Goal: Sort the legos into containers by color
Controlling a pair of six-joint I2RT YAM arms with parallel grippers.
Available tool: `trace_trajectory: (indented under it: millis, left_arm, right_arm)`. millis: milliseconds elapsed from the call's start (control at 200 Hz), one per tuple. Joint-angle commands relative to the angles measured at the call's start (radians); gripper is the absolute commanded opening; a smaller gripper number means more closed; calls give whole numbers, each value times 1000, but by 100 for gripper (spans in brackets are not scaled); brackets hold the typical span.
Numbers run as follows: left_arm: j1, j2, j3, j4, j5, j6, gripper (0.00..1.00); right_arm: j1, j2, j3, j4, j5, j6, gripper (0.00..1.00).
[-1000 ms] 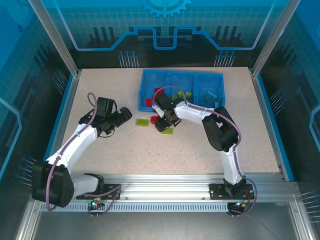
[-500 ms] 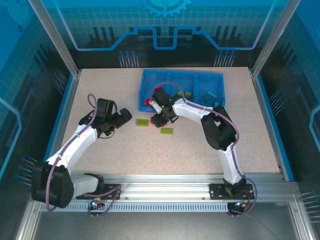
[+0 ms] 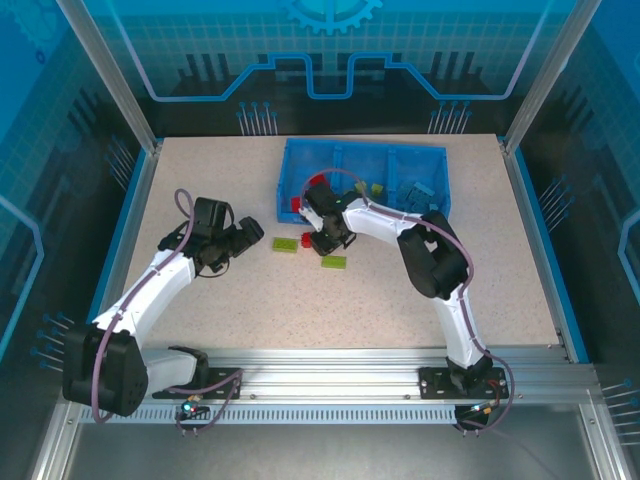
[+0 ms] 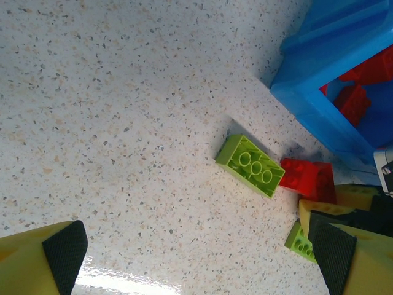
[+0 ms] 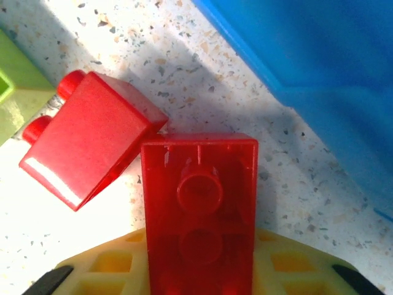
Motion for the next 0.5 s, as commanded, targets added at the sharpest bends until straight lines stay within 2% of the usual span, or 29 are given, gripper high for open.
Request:
trace_trajectory:
  millis: [0,290,495]
  left_arm:
    - [10,-15,-23,3,7,-14,99]
    - [7,10,-40,28,35,-11,99]
    - [-44,44,-38,47,41,-21,99]
  right_arm:
    - [23,-90,-6,-22,-19,13,26]
    - [-21,-192,80,-63,-56,49,26]
    - [-99,-30,387,-192,-129,164,27]
